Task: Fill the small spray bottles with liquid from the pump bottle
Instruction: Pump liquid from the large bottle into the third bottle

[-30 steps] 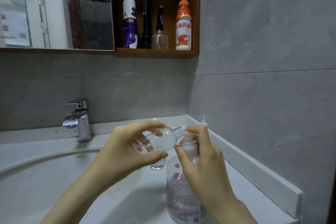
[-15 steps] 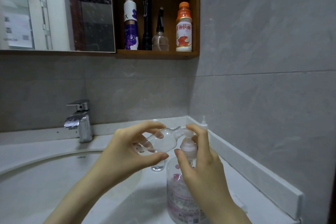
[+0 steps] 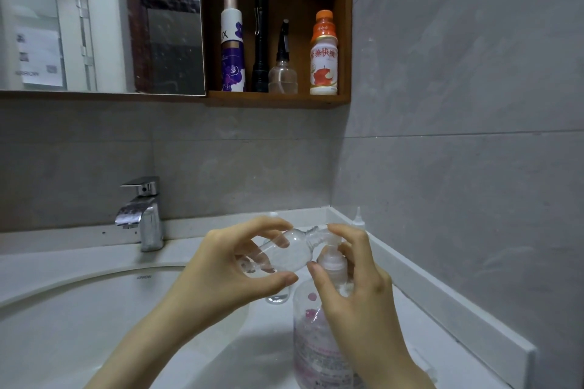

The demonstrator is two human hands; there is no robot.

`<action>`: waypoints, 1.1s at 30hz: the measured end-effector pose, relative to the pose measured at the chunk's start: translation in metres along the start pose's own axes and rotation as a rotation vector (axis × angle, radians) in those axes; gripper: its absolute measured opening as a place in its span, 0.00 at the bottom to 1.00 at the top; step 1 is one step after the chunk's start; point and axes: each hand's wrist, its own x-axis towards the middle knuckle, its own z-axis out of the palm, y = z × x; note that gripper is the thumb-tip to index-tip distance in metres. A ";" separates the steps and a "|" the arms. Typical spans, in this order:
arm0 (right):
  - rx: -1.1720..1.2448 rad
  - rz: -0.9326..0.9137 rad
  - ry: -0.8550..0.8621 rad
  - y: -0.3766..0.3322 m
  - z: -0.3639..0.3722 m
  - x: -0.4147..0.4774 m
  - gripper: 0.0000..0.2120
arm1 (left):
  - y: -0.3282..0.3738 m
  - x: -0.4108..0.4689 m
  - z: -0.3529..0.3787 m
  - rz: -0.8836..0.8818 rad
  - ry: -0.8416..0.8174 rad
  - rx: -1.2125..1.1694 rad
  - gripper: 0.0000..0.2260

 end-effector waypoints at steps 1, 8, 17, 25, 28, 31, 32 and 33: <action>0.004 -0.001 0.019 0.000 0.001 0.001 0.19 | 0.000 0.000 0.000 -0.002 -0.003 0.002 0.22; 0.010 -0.038 0.007 -0.001 0.003 0.003 0.12 | -0.002 -0.001 0.001 -0.020 -0.014 0.001 0.22; 0.085 0.042 -0.105 -0.008 -0.015 0.008 0.12 | 0.000 -0.002 0.004 -0.033 -0.022 -0.033 0.22; -0.116 0.111 -0.339 -0.042 -0.022 0.102 0.27 | 0.001 -0.001 0.001 -0.024 -0.008 -0.030 0.23; -0.161 0.152 -0.520 -0.041 -0.005 0.121 0.27 | 0.001 -0.001 0.001 -0.023 -0.004 -0.033 0.23; -0.239 0.190 -0.612 -0.032 0.008 0.123 0.26 | 0.000 -0.001 0.001 -0.021 -0.008 -0.029 0.23; -0.241 0.201 -0.619 -0.031 0.009 0.122 0.26 | 0.000 -0.001 0.001 -0.021 -0.010 -0.026 0.23; -0.230 0.207 -0.611 -0.030 0.009 0.121 0.25 | 0.000 -0.001 0.001 -0.020 -0.013 -0.026 0.23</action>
